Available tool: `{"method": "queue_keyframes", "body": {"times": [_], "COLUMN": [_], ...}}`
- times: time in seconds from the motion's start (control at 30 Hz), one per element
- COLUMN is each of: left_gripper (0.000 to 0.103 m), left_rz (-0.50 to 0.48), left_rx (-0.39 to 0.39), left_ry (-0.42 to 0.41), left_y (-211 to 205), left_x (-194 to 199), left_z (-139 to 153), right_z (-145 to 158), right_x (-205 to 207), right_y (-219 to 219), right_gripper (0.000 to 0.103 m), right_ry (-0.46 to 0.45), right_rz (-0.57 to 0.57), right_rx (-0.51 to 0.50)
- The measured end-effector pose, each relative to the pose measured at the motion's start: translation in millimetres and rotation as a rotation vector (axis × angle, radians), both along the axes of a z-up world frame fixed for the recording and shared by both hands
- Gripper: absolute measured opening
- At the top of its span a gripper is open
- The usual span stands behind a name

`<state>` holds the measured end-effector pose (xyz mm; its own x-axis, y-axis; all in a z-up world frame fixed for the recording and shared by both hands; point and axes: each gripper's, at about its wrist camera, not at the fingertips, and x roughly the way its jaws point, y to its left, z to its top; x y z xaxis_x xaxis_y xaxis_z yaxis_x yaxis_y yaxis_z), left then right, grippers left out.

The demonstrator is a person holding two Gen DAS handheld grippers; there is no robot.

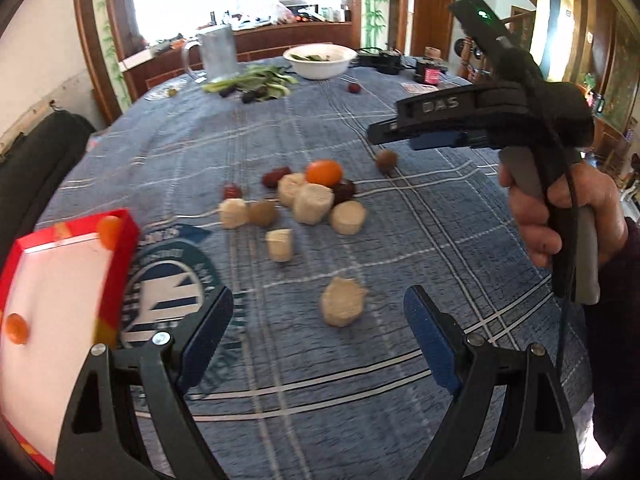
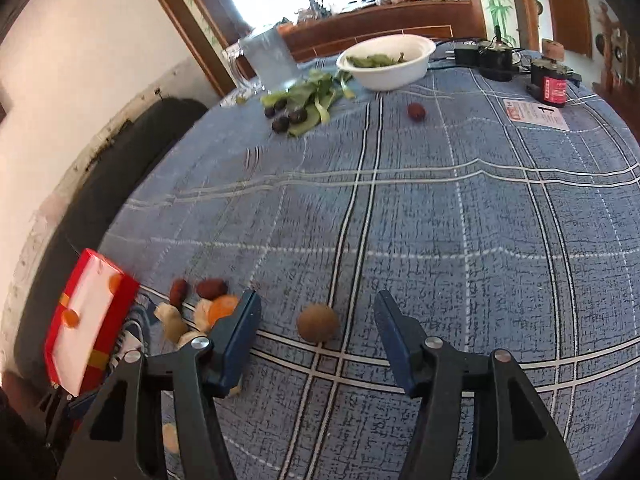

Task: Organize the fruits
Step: 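Grasp a pale chunk with the left gripper while the right grasps a brown kiwi, then place the pale chunk and brown kiwi into the red box with both grippers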

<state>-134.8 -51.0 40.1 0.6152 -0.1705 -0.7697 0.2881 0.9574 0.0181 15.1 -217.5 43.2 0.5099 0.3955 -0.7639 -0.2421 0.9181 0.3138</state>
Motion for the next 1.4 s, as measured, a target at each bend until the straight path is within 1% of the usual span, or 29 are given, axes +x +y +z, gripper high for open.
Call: {"method": "queue_keyframes", "body": {"times": [0.03, 0.07, 0.1, 0.13, 0.17, 0.27, 0.37, 0.5, 0.57, 0.63, 0.73, 0.77, 0.9, 1.03, 1.23, 1.4], "left_gripper": [0.086, 0.083, 0.077, 0.074, 0.07, 0.06, 0.056, 0.047, 0.045, 0.037, 0.031, 0.028, 0.028, 0.028, 0.028, 0.028], "left_rz": [-0.001, -0.003, -0.007, -0.01, -0.014, -0.029, -0.031, -0.029, -0.024, -0.024, -0.034, -0.038, -0.027, 0.018, 0.089, 0.17], "left_rx": [-0.002, -0.003, -0.005, -0.007, -0.009, -0.034, -0.058, -0.08, -0.084, -0.078, -0.082, -0.085, -0.083, -0.08, -0.065, -0.037], "left_ry": [-0.001, -0.002, -0.003, -0.001, 0.006, 0.048, 0.072, 0.078, 0.077, 0.069, 0.066, 0.067, 0.061, 0.035, -0.058, -0.121], "left_y": [-1.2, -1.7, -1.6, -1.6, -2.3, -3.1, -1.4, -1.0, -0.2, -1.4, -2.3, -2.8, -0.8, 9.2, 29.7, 51.5], "left_x": [-0.5, 0.0, 0.1, 0.7, 2.2, 5.5, 7.8, 11.6, 15.2, 16.4, 15.9, 15.4, 13.5, 8.5, 5.0, 4.8], "left_z": [-1.9, -3.5, -5.0, -6.5, -8.6, -16.5, -20.2, -21.6, -22.1, -22.4, -22.1, -22.0, -20.5, -15.2, 5.4, 17.3], "right_z": [-2.4, -5.8, -8.3, -9.7, -11.5, -13.3, -14.2, -15.4, -15.3, -15.1, -14.5, -13.8, -6.5, 2.5, 12.5, 16.9], "right_x": [0.5, 2.4, 3.2, 3.5, 3.6, 0.5, -0.3, 1.0, 1.2, 0.1, 0.4, -0.1, -0.9, -2.4, -4.1, -6.6], "right_y": [0.9, 3.4, 5.0, 4.9, 7.1, 13.0, 17.1, 18.5, 18.8, 19.8, 19.0, 18.1, 11.2, 0.1, -14.9, -18.6], "right_gripper": [0.053, 0.051, 0.048, 0.045, 0.044, 0.035, 0.03, 0.022, 0.022, 0.022, 0.022, 0.022, 0.022, 0.022, 0.022, 0.022], "right_ry": [0.005, 0.015, 0.024, 0.028, 0.028, 0.013, -0.006, -0.016, -0.019, -0.025, -0.023, -0.024, -0.052, -0.097, -0.147, -0.171], "right_rz": [0.001, 0.003, 0.006, 0.008, 0.013, 0.019, 0.019, 0.015, 0.016, 0.019, 0.013, 0.011, -0.018, -0.078, -0.15, -0.172], "right_rx": [-0.01, -0.016, -0.019, -0.023, -0.034, -0.073, -0.104, -0.128, -0.132, -0.143, -0.139, -0.136, -0.106, -0.078, -0.034, -0.018]}}
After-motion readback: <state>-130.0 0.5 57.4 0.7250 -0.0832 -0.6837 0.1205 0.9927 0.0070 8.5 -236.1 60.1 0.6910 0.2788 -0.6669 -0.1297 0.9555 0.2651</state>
